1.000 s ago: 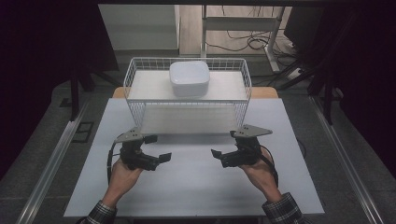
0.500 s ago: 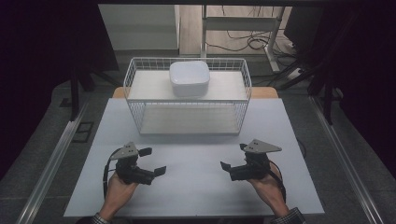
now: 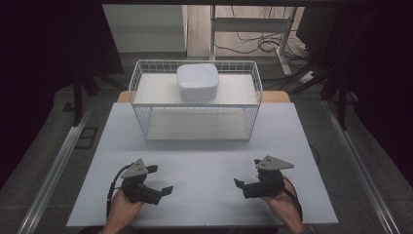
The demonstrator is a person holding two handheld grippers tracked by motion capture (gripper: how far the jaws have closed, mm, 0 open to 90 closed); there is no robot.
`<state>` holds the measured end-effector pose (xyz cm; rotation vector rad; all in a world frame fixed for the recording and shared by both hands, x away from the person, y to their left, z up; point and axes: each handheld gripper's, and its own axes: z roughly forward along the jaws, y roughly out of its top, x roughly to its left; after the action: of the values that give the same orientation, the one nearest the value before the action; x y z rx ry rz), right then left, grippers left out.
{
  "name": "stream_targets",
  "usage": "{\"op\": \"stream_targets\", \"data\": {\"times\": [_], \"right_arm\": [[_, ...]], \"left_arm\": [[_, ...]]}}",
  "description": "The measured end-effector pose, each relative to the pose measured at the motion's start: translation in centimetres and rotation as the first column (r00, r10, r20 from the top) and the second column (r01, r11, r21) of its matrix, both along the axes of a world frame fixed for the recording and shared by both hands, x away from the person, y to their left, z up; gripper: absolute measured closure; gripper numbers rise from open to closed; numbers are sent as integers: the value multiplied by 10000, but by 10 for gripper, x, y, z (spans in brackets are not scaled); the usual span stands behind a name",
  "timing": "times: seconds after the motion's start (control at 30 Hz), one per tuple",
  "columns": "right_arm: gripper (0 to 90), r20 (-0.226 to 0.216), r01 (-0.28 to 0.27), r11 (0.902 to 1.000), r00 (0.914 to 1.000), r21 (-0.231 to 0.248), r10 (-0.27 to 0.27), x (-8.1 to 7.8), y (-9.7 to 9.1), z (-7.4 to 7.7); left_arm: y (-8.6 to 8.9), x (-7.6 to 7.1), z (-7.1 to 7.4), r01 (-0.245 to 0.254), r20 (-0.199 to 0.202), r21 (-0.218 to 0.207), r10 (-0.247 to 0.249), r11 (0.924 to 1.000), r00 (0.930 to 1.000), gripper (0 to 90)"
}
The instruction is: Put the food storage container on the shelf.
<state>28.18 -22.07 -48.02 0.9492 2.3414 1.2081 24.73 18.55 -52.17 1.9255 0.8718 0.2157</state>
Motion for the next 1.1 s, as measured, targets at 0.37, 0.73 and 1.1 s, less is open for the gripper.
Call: {"op": "stream_targets", "data": {"times": [0.37,0.73,1.1], "right_arm": [[0,-436,-2,9981,9990,-613,-25,-12,-8,-15],[0,-1056,-120,9872,9944,-1592,-49,-21,-9,-33],[0,-1441,-451,9708,9895,-2356,109,-21,-4,-43]], "left_arm": [[0,-11,-13,159,-443,469,-138,9988,9989,0],[-8,-14,-25,487,-1022,1232,-361,9912,9941,0],[-15,-14,-28,504,-1156,1988,-276,9787,9929,0]]}}
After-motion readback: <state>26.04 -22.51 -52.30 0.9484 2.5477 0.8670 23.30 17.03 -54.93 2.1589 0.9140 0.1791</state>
